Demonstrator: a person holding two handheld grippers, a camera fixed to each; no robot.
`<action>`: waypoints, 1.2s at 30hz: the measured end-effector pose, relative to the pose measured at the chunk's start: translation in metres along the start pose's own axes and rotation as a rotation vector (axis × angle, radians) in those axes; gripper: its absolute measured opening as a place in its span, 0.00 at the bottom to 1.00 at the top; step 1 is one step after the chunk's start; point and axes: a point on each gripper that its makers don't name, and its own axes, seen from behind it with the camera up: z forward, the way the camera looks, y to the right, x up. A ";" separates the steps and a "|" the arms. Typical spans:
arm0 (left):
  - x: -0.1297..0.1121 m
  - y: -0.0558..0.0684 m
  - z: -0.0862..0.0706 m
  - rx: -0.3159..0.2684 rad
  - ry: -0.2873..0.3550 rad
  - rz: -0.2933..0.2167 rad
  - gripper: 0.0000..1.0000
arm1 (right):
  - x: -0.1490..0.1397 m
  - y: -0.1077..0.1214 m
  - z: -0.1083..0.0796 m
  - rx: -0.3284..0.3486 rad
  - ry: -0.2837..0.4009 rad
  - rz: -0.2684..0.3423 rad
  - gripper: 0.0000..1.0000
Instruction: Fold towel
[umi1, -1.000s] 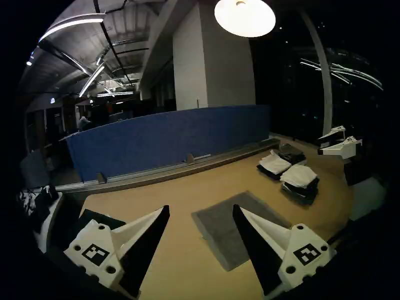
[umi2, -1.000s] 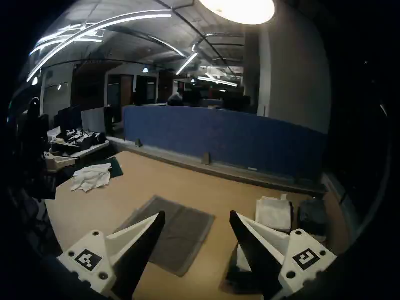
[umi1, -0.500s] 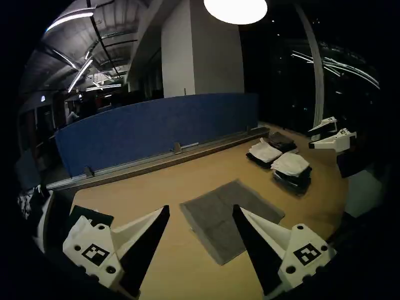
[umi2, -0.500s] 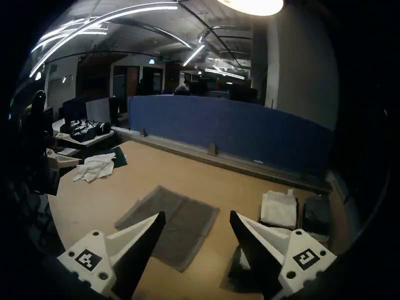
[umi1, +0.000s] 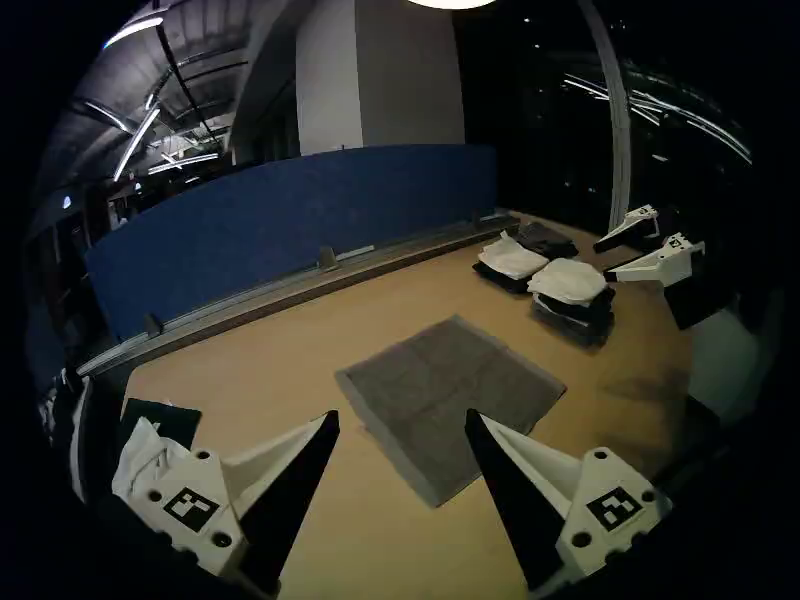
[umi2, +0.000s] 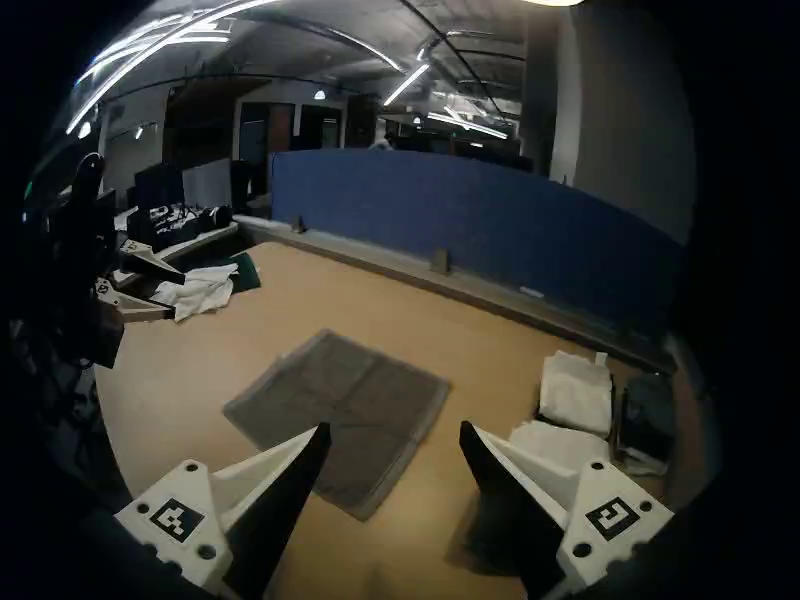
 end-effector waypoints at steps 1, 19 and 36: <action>-0.004 0.001 0.003 -0.004 -0.005 0.002 0.94 | -0.005 -0.001 0.003 0.003 -0.006 -0.001 1.00; -0.093 0.026 0.056 -0.080 -0.135 0.039 0.94 | -0.093 -0.024 0.060 0.058 -0.141 -0.039 1.00; -0.146 0.035 0.080 -0.106 -0.206 0.031 0.94 | -0.156 -0.032 0.093 0.069 -0.227 -0.037 1.00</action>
